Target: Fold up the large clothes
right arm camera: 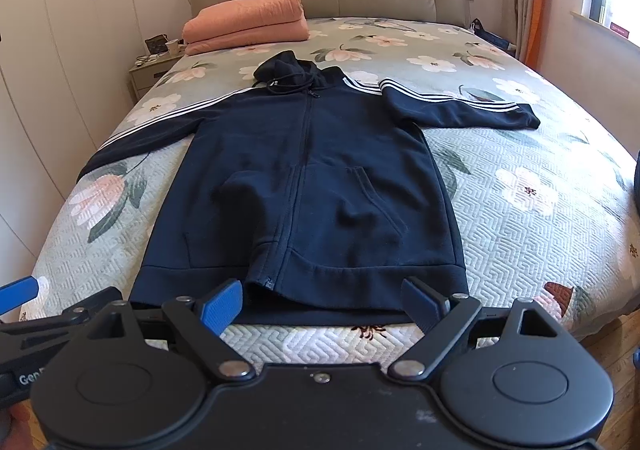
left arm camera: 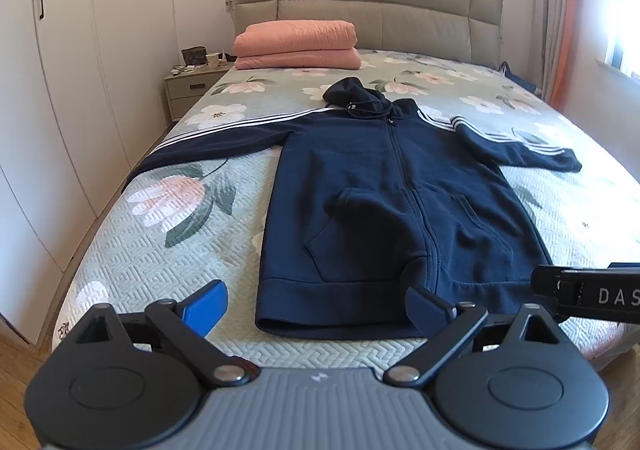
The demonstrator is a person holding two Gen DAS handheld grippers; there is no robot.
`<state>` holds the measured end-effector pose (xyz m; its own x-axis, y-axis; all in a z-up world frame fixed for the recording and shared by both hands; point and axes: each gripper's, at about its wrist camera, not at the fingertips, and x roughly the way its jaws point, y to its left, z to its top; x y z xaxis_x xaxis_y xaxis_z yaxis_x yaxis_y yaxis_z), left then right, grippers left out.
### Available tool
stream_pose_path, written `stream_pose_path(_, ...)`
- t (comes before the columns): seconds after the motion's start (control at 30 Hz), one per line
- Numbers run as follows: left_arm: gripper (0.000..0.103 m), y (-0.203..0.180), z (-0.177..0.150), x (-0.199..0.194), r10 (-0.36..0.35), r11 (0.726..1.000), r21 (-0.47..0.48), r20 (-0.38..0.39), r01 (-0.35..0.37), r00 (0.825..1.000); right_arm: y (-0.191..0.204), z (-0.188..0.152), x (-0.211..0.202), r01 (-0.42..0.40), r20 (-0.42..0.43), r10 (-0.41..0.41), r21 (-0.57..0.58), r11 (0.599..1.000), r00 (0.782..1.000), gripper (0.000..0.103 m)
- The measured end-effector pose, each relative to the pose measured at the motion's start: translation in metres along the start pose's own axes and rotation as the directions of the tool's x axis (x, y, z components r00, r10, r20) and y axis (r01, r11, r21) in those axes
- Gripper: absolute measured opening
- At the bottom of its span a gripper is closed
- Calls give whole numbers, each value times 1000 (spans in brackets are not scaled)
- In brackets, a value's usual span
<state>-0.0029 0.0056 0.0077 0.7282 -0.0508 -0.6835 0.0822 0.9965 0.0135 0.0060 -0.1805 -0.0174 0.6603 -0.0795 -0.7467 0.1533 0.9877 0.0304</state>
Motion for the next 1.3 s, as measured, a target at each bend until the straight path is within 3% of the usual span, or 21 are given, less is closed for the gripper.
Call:
stream_pose_path(0.3,98,7,-2,-6,-48,998,-47,40,50,998,1,0,-3,-3,1,3,-1,1000,1000,102)
stream_pose_path(0.63,98,6,-5,-6,-3,1000,-17,-11,3,1000,6,-1,-7,-3,5,3,-2,1000,1000,102)
stream_pose_path(0.97,98,5,-8,-13,48,999,14,31,-48,998,10,-5,-12,2,15,-2,-15,1000,1000,102)
stream_pose_path(1.2,97,16,-5,18,47,998,-55,61,-44,997,4,-5,19,-1,-4,1,-2,1000,1000,102)
stream_pose_path(1.3,93,8,0,47,-11,1000,-29,48,13,999,-14,3,41,-9,40,7,37,999,999,102)
